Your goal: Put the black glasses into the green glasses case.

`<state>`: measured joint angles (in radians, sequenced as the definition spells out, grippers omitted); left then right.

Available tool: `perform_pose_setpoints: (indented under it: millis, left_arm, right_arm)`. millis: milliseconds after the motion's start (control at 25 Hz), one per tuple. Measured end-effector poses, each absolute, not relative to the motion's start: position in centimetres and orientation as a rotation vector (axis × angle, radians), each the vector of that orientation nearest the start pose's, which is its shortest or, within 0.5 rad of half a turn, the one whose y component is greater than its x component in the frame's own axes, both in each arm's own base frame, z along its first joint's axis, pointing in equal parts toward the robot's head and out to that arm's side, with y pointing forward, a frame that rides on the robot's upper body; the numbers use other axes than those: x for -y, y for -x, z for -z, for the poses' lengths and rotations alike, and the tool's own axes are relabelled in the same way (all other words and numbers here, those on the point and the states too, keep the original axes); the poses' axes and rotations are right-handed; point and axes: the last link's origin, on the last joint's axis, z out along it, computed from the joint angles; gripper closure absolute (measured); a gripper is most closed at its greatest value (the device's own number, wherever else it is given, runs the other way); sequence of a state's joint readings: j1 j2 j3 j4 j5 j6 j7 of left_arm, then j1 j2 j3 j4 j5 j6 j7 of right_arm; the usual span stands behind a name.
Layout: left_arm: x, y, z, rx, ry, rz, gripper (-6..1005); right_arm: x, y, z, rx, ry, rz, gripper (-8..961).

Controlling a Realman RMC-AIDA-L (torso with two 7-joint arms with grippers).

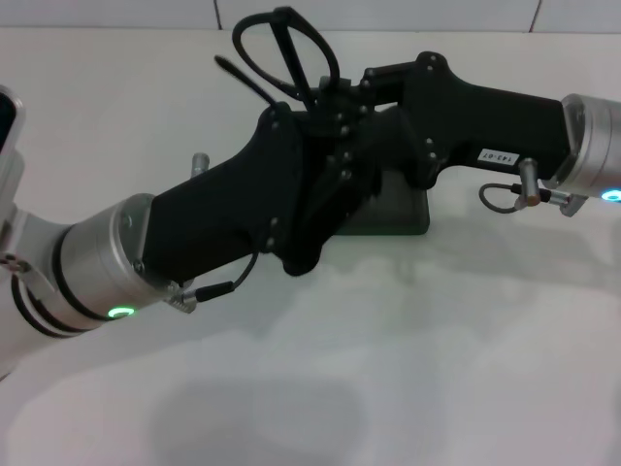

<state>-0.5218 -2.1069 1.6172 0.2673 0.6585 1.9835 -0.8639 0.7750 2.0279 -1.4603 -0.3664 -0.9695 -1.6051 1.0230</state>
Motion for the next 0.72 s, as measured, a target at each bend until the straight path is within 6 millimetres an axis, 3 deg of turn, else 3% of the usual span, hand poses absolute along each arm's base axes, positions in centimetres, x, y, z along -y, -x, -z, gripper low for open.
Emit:
perform_pose_setpoints:
  millis: [720]
  left_arm:
    - [-25.9,18.27,3.02,0.245,2.384,1.886,969]
  right_arm:
    - [-34.48,-12.35,4.01,-0.064,2.793,-1.393,866]
